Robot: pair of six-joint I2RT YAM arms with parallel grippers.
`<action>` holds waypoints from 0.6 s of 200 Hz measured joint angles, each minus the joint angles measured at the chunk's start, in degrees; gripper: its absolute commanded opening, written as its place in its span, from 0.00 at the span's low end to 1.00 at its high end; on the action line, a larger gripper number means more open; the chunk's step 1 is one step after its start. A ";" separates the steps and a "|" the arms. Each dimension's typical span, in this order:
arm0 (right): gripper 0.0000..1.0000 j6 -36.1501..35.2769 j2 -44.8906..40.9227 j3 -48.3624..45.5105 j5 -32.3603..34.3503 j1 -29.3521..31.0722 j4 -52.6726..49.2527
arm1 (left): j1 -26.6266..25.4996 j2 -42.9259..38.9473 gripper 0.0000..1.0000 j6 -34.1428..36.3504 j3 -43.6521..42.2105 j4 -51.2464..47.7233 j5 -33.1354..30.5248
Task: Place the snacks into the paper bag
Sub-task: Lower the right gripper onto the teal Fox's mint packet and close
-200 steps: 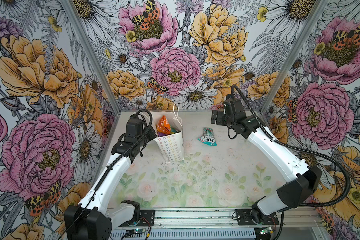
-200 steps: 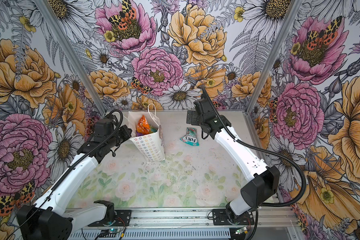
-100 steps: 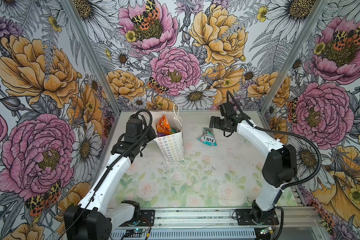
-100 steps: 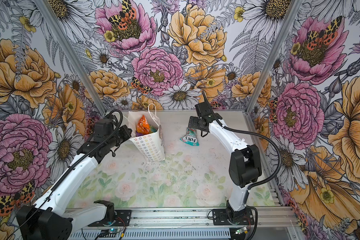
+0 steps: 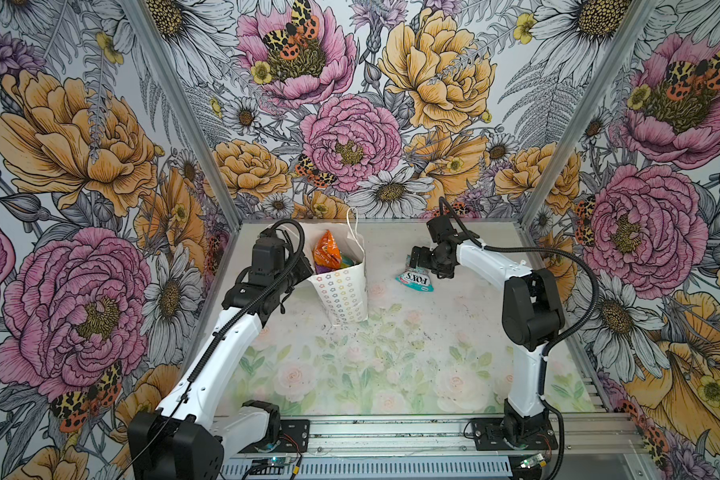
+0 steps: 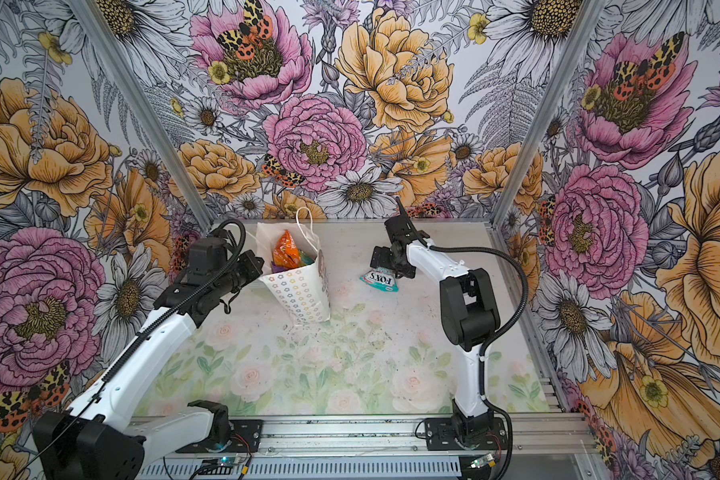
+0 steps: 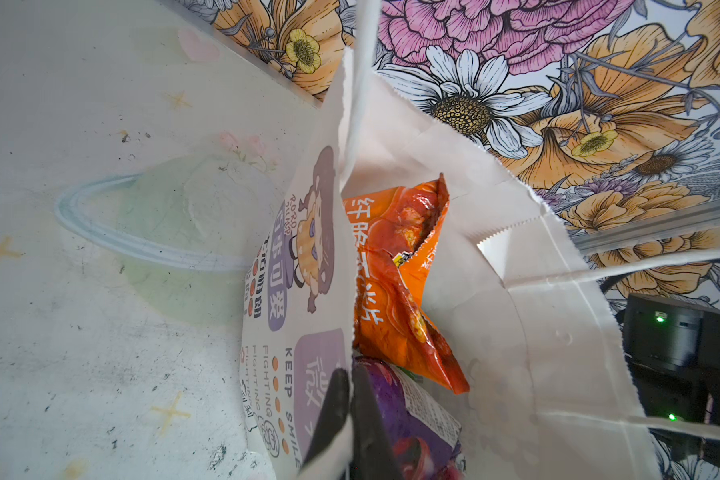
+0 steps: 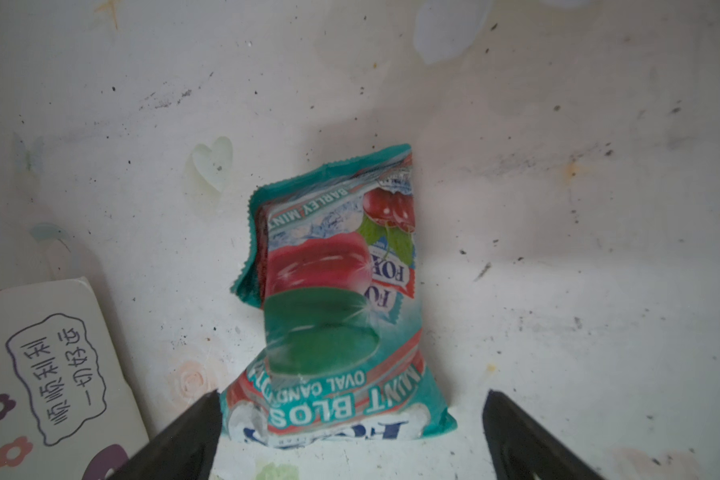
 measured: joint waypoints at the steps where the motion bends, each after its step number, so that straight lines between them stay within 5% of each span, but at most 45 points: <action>1: 1.00 -0.02 0.02 0.04 -0.02 0.00 0.02 | 0.00 0.00 0.00 0.00 0.00 0.00 0.00; 120: 0.93 0.35 6.08 2.62 -1.27 0.00 0.50 | 0.00 0.00 0.00 0.00 -0.04 0.04 0.00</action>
